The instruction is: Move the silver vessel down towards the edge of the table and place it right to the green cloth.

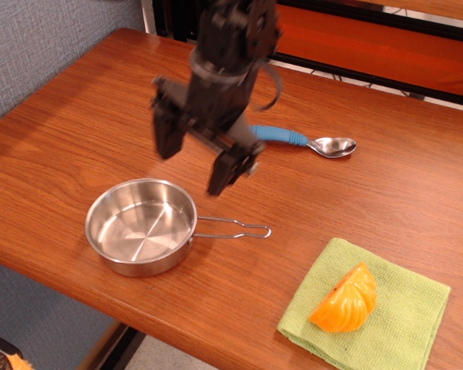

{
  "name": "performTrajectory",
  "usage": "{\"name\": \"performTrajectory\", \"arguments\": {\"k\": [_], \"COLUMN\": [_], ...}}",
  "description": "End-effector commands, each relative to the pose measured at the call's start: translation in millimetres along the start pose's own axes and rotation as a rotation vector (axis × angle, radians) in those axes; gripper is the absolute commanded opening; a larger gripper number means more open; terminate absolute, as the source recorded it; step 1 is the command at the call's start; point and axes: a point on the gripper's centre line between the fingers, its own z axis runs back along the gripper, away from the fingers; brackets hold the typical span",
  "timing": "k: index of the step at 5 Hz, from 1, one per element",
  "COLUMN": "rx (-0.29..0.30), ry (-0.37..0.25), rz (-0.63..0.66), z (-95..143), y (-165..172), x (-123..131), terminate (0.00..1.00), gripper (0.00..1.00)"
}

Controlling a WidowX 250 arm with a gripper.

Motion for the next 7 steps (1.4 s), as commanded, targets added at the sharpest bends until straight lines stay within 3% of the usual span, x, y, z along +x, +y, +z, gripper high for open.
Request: {"name": "performTrajectory", "arguments": {"k": [1, 3, 5, 6, 7], "rx": [-0.086, -0.156, -0.237, -0.237, -0.237], "ry": [-0.136, -0.203, -0.233, -0.233, -0.233], "rz": [0.107, 0.083, 0.007, 0.007, 0.007], "z": [35, 88, 103, 103, 103], "y": [-2, -18, -42, -42, -42], "x": [39, 60, 64, 64, 64], "terminate": [0.0, 0.0, 0.0, 0.0, 1.0], "gripper": [1.0, 1.0, 1.0, 1.0, 1.0]}}
